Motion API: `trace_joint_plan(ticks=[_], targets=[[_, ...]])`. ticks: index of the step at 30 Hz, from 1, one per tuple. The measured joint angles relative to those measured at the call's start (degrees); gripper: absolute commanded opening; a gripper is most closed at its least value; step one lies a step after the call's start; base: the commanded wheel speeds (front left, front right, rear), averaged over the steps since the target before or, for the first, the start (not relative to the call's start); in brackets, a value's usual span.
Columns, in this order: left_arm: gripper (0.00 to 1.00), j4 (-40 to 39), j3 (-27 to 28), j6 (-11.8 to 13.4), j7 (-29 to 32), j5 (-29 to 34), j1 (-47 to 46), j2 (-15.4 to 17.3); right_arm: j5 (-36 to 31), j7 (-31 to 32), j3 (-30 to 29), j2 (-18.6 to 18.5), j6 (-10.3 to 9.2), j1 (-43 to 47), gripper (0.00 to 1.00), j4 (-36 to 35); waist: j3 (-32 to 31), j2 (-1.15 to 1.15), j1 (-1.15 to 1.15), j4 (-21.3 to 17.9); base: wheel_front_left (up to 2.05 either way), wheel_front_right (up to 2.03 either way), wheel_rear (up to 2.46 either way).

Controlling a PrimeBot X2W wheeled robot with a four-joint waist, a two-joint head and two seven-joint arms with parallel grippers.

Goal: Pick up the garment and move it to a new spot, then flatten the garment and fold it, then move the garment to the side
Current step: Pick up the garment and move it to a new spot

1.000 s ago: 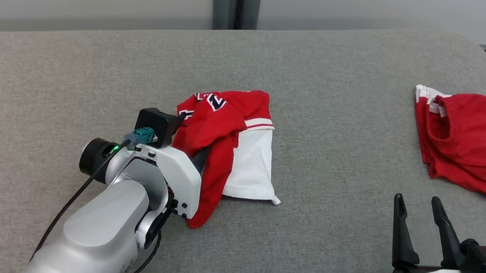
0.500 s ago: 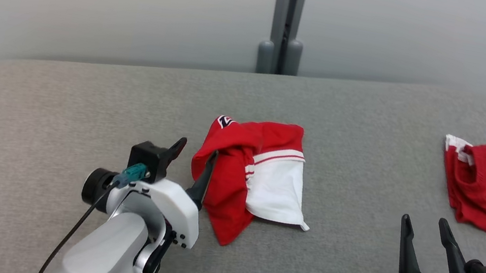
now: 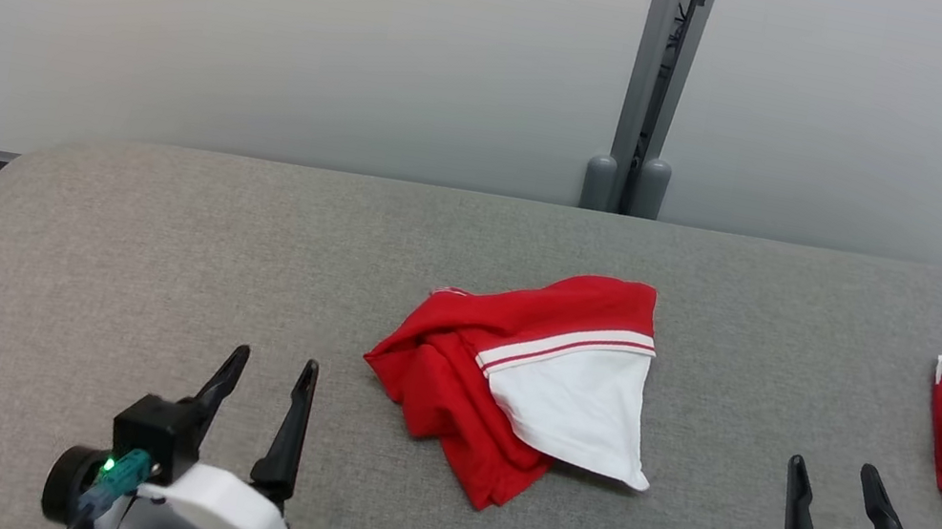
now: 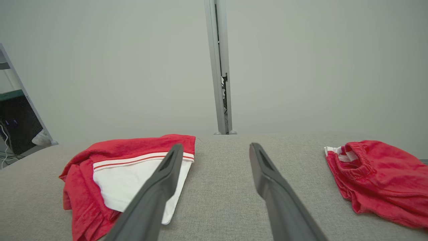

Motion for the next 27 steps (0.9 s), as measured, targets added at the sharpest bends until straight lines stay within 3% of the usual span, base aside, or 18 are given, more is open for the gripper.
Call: trace_joint_plan(ticks=[11,27], targets=[[1.0,-10.53,7.82,1.03,0.0,4.94,13.49,0.75,0.86,-0.01,-0.02,0.01,0.0,3.46,1.0,-2.09,-1.35,0.0,0.0,1.44,0.0,0.0,0.0],[1.0,-10.61,12.46,-1.91,0.01,8.29,17.2,-1.54,0.91,-0.01,0.55,0.0,0.01,4.59,1.0,-2.11,-1.99,0.0,0.0,0.68,0.0,0.0,0.0]])
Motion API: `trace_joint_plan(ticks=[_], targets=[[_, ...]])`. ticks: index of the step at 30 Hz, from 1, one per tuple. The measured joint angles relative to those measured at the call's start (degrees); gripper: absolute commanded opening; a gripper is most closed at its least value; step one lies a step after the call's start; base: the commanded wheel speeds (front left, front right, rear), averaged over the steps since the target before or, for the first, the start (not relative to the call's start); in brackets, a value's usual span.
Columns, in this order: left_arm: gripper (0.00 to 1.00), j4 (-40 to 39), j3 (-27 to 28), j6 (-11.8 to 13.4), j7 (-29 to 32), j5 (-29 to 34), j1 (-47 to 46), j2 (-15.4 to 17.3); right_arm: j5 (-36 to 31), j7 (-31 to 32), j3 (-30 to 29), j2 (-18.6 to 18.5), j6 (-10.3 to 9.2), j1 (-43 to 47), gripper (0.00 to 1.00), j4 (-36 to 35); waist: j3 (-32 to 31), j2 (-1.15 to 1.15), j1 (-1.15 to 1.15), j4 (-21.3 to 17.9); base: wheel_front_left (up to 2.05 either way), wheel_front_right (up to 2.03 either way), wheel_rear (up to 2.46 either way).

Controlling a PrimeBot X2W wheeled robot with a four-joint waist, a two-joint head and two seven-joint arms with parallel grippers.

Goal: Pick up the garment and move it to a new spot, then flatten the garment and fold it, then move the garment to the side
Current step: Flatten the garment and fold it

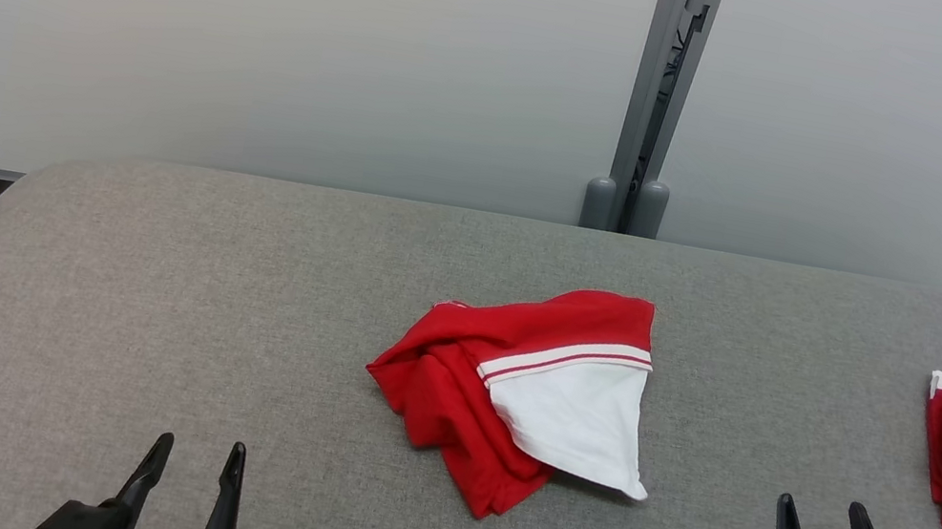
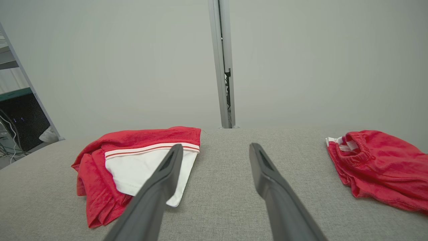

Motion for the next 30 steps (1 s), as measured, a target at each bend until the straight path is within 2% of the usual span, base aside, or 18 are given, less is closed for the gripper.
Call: trace_joint_plan(ticks=[30], targets=[[1.0,2.52,1.99,-2.12,-0.01,3.27,0.1,-1.68,0.01,0.0,0.54,0.0,-0.01,0.0,1.0,0.65,0.26,0.0,0.0,0.99,0.0,0.0,0.0]])
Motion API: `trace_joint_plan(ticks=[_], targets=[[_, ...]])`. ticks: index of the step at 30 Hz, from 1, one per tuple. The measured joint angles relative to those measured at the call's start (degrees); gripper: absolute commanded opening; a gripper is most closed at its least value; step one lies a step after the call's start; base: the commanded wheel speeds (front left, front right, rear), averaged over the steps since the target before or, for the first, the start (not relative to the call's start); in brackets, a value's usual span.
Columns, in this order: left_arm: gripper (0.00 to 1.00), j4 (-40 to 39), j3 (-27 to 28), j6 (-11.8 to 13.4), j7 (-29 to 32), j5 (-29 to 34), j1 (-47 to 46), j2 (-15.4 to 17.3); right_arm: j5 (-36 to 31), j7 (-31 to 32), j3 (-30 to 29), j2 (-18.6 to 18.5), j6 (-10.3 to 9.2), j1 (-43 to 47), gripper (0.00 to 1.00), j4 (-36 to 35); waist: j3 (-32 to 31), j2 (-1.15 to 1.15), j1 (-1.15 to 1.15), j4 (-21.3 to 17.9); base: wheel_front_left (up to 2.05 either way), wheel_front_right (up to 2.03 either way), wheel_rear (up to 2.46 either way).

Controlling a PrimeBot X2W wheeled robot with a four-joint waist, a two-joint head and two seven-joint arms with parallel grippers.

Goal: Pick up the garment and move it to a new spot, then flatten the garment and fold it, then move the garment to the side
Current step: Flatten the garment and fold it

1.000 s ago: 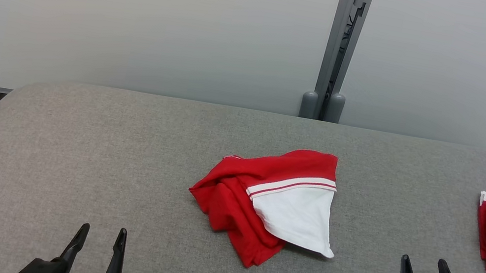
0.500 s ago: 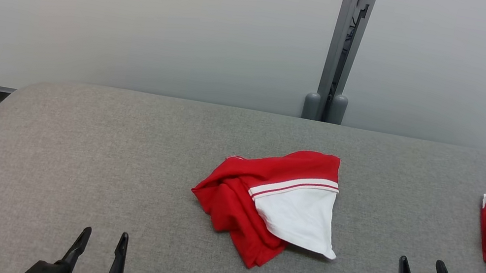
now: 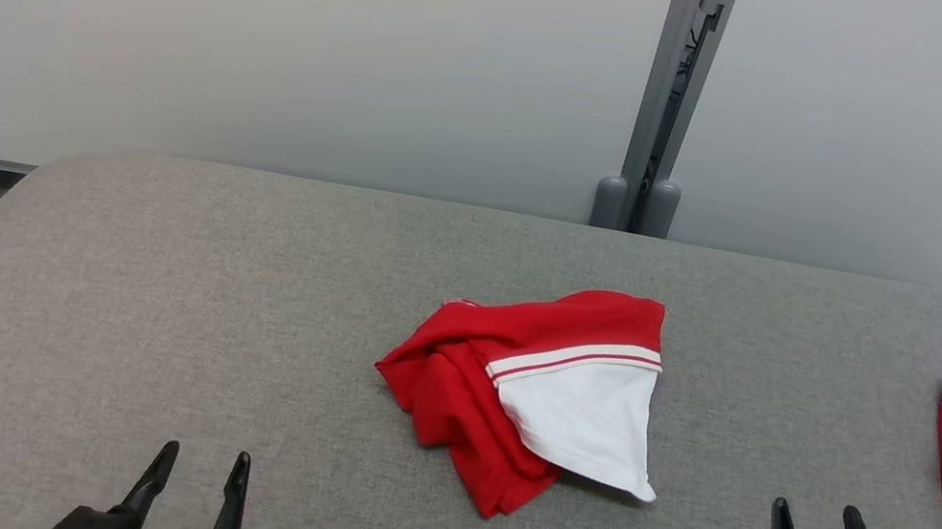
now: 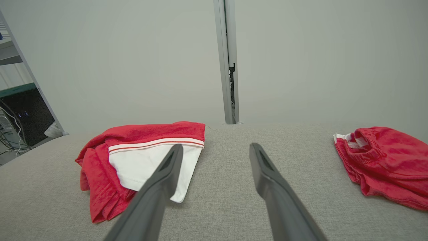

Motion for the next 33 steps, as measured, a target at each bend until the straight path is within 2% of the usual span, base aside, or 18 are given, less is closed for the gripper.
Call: trace_joint_plan(ticks=[4,12,18,21,25,29,33], targets=[[1.0,0.42,-0.52,-0.73,0.0,0.6,-0.2,-0.12,-0.01,0.0,-0.09,0.0,0.0,-0.03,1.0,0.1,0.23,0.0,0.0,-0.15,0.0,0.0,0.0],[1.0,4.35,-7.0,-4.05,1.41,4.97,-7.77,-0.36,-0.53,0.0,-0.51,0.01,0.0,-1.24,1.0,0.05,1.79,0.0,0.0,-1.49,0.0,0.0,0.0],[1.0,11.27,-16.92,-9.36,5.06,9.65,-17.53,-1.76,-1.1,0.0,-1.21,-0.02,0.0,-2.49,1.0,-0.02,4.28,0.0,0.0,-3.55,0.0,0.0,0.0],[1.0,15.55,-21.61,-10.73,5.48,11.07,-22.59,-2.6,-1.27,0.01,-0.82,-0.01,0.0,-3.24,1.0,-0.07,5.91,0.0,0.0,-4.88,0.0,0.0,0.0],[1.0,20.7,-26.04,-11.33,3.92,12.14,-30.16,-2.92,-1.23,0.01,-0.08,0.01,0.01,-5.56,1.0,-0.18,8.63,0.0,0.0,-7.25,0.0,0.0,0.0],[1.0,24.2,-29.82,-11.41,3.82,12.04,-33.85,-2.93,-1.15,0.01,0.51,-0.02,0.0,-6.71,1.0,-0.03,10.55,0.0,0.0,-9.39,0.0,0.0,0.0],[1.0,28.32,-34.08,-10.34,4.3,11.43,-38.23,-3.04,-0.68,0.01,1.22,-0.02,0.0,-7.88,1.0,0.33,12.73,0.0,0.0,-12.2,0.0,0.0,0.0]])
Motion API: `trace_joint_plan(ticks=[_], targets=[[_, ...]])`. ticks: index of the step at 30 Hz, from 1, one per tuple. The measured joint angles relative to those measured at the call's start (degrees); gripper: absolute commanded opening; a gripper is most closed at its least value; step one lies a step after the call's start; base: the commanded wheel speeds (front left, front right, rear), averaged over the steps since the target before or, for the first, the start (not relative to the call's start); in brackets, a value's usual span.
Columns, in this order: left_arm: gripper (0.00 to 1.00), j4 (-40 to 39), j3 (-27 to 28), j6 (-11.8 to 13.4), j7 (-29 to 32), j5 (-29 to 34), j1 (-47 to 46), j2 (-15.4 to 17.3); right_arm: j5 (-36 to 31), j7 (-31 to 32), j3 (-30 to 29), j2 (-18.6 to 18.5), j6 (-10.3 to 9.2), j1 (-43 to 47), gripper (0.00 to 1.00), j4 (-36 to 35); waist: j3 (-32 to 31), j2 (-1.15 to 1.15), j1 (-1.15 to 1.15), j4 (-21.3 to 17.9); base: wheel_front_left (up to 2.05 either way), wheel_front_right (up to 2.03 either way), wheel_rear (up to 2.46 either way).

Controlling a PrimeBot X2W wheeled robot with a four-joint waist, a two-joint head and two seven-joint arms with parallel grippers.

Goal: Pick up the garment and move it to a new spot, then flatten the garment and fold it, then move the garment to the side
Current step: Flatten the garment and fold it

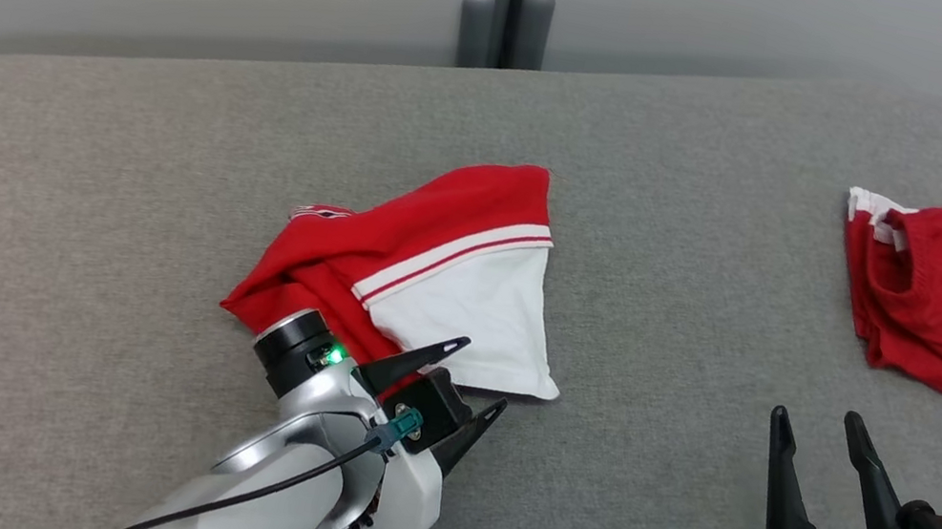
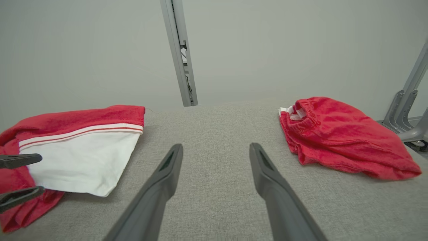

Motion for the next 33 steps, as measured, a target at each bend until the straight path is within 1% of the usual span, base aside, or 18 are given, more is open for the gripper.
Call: trace_joint_plan(ticks=[2,7,10,15,16,17,18,20,22,27,32,33], targets=[[1.0,1.97,-1.6,0.99,0.77,-0.6,-1.65,-0.01,0.14,0.0,0.14,0.0,0.0,-0.41,1.0,0.29,0.91,0.0,0.0,-1.29,0.0,0.0,0.0],[1.0,6.75,-5.23,3.18,5.37,-2.1,-4.89,0.01,0.42,-0.01,0.38,0.0,0.0,-0.7,1.0,0.66,2.22,0.0,0.0,-3.52,0.0,0.0,0.0],[1.0,8.38,-7.68,4.33,8.31,-2.65,-6.37,0.0,0.55,-0.01,0.33,0.0,0.0,-0.86,1.0,0.63,2.41,0.0,0.0,-4.01,0.0,0.0,0.0],[1.0,9.6,-11.43,5.17,12.06,-2.88,-8.32,0.01,0.74,-0.01,0.29,0.01,0.0,-0.9,1.0,0.49,2.14,0.0,0.0,-3.97,0.0,0.0,0.0],[0.92,9.72,-11.98,5.55,12.56,-2.91,-8.37,0.01,0.86,-0.01,0.31,0.01,0.0,-0.89,1.0,0.47,2.06,0.0,0.0,-3.92,0.0,0.0,0.0],[0.73,9.89,-12.66,5.79,13.15,-2.91,-8.51,0.01,0.88,-0.01,0.33,0.0,0.0,-0.89,1.0,0.46,1.98,0.0,0.0,-3.88,0.0,0.0,0.0],[0.53,10.0,-13.19,5.94,13.55,-2.92,-8.77,0.03,0.89,-0.01,0.43,0.01,0.0,-0.89,1.0,0.45,1.91,0.0,0.0,-3.84,0.0,0.0,0.0],[0.32,9.82,-13.58,6.43,13.92,-4.03,-9.27,0.04,1.13,-0.01,0.63,0.01,0.0,-0.89,1.0,0.42,1.77,0.0,0.0,-3.84,0.0,0.0,0.0],[0.0,9.37,-13.85,6.9,14.15,-5.25,-9.31,0.03,1.27,-0.01,0.81,0.01,0.0,-0.9,1.0,0.43,1.64,0.0,0.0,-3.92,0.0,0.0,0.0],[0.0,7.9,-14.12,7.99,13.35,-7.86,-9.31,0.04,1.29,-0.01,0.79,0.01,0.0,-0.9,1.0,0.47,1.19,0.0,0.0,-3.97,0.0,0.0,0.0],[0.0,3.94,-11.93,10.14,9.05,-13.66,-9.55,0.05,1.13,-0.01,0.44,0.0,0.0,-0.54,1.0,0.78,-0.02,0.0,0.0,-3.81,0.0,0.0,0.0],[0.0,3.04,-11.5,10.92,7.98,-14.72,-9.96,0.07,1.05,-0.01,0.47,0.01,0.0,-0.33,1.0,0.86,-0.36,0.0,0.0,-3.73,0.0,0.0,0.0]])
